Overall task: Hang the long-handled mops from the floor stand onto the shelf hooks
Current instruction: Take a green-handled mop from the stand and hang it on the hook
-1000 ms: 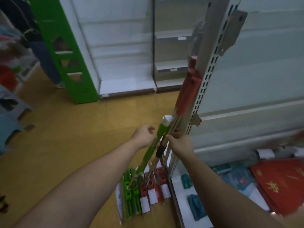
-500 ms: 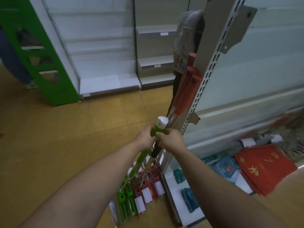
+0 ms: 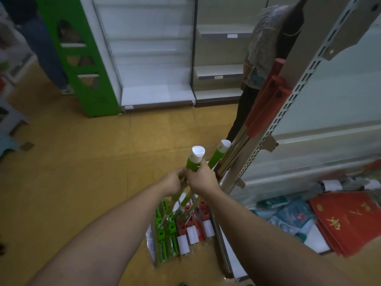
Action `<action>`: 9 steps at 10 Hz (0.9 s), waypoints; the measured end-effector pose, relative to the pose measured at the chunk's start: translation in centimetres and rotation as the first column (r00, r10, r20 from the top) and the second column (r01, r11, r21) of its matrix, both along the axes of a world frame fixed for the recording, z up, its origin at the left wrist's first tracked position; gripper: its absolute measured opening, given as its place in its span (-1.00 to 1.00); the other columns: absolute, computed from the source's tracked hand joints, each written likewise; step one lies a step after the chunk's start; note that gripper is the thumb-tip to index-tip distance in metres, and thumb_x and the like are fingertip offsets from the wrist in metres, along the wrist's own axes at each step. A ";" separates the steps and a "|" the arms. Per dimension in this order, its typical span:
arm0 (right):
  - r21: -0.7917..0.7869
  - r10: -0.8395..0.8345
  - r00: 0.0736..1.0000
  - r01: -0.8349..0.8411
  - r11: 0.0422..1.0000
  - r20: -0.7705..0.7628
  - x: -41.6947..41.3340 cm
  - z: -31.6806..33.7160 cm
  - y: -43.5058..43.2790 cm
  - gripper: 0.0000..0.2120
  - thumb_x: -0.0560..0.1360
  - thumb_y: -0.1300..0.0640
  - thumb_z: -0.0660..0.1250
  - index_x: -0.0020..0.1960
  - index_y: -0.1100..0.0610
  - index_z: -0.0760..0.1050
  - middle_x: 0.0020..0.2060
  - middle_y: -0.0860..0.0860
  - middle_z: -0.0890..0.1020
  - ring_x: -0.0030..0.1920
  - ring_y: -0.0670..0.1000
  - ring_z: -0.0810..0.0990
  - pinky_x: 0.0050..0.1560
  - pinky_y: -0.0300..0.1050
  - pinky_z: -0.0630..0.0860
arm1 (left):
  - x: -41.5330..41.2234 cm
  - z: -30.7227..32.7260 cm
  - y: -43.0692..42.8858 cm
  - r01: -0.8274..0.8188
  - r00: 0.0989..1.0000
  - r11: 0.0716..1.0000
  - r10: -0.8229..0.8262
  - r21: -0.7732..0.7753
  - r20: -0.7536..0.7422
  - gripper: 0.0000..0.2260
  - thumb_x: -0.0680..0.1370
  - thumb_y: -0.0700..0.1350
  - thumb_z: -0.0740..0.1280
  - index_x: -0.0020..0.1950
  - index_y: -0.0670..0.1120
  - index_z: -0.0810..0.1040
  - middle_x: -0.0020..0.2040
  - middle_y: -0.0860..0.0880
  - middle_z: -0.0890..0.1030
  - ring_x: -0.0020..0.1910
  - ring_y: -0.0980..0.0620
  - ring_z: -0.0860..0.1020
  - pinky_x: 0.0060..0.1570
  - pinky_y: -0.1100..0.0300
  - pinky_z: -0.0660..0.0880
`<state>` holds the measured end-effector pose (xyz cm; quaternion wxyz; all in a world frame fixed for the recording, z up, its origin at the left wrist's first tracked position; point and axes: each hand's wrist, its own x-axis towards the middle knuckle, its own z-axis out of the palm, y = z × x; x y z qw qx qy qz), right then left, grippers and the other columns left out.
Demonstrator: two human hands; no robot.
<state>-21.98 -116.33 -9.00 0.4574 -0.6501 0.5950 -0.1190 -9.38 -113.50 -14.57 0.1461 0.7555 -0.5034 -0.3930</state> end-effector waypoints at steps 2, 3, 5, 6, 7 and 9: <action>0.003 0.091 0.996 -0.091 0.996 0.010 2.2 0.7 2.0 -0.52 0.50 -0.24 0.43 0.20 0.09 0.45 0.03 0.09 0.68 0.03 0.16 0.68 -0.07 0.00 0.53 | 1.9 -0.2 3.1 -0.062 0.994 0.998 0.063 -0.013 0.089 -0.66 0.67 -0.19 0.27 0.45 -0.20 0.49 0.41 -0.19 0.56 0.16 0.03 0.51 0.07 0.32 0.29; -0.016 0.124 0.992 -0.124 0.992 -0.019 2.8 1.0 2.9 -0.49 0.51 -0.28 0.40 0.19 0.13 0.51 -0.03 0.09 0.69 -0.02 0.15 0.68 -0.19 -0.06 0.45 | 2.4 -0.3 4.2 -0.098 0.991 0.995 0.100 -0.024 0.087 -0.68 0.68 -0.18 0.25 0.43 -0.22 0.51 0.38 -0.21 0.58 0.36 -0.15 0.54 0.06 0.33 0.28; -0.020 0.119 0.992 -0.118 0.993 0.046 2.9 2.1 5.1 -0.60 0.52 -0.17 0.45 0.15 0.11 0.52 -0.02 0.08 0.68 -0.01 0.13 0.68 -0.14 -0.04 0.51 | 2.4 -0.5 6.6 -0.130 0.989 0.989 0.135 -0.069 0.062 -0.69 0.65 -0.22 0.32 0.39 -0.22 0.54 0.35 -0.19 0.61 0.09 0.03 0.56 -0.05 0.43 0.34; -0.076 0.158 0.984 -0.152 0.985 0.078 2.5 3.3 6.4 -0.60 0.50 -0.18 0.45 0.14 0.09 0.53 -0.02 0.05 0.69 -0.01 0.10 0.67 -0.14 -0.06 0.51 | 2.7 -0.9 7.8 -0.171 0.985 0.981 0.171 -0.095 -0.016 -0.64 0.66 -0.22 0.31 0.46 -0.22 0.47 0.39 -0.19 0.57 0.04 0.14 0.60 -0.17 0.61 0.33; -0.130 0.208 0.974 -0.195 0.972 0.095 2.0 4.8 7.4 -0.62 0.51 -0.20 0.44 0.11 0.07 0.54 -0.03 0.04 0.70 -0.01 0.09 0.67 -0.05 0.00 0.59 | 2.8 -1.2 8.9 -0.168 0.986 0.982 0.166 -0.090 -0.030 -0.60 0.66 -0.18 0.31 0.51 -0.11 0.42 0.45 -0.11 0.53 0.21 0.13 0.60 0.11 0.45 0.46; -0.232 0.268 0.950 -0.228 0.946 0.161 0.9 8.4 7.2 -0.63 0.55 -0.19 0.40 0.16 0.09 0.63 0.00 0.00 0.72 -0.02 0.01 0.67 -0.01 -0.03 0.60 | 4.1 -1.6 10.9 -0.202 0.976 0.978 0.197 -0.055 -0.098 -0.62 0.52 -0.19 0.49 0.32 -0.01 0.55 0.27 -0.11 0.64 0.29 -0.14 0.57 0.31 -0.10 0.52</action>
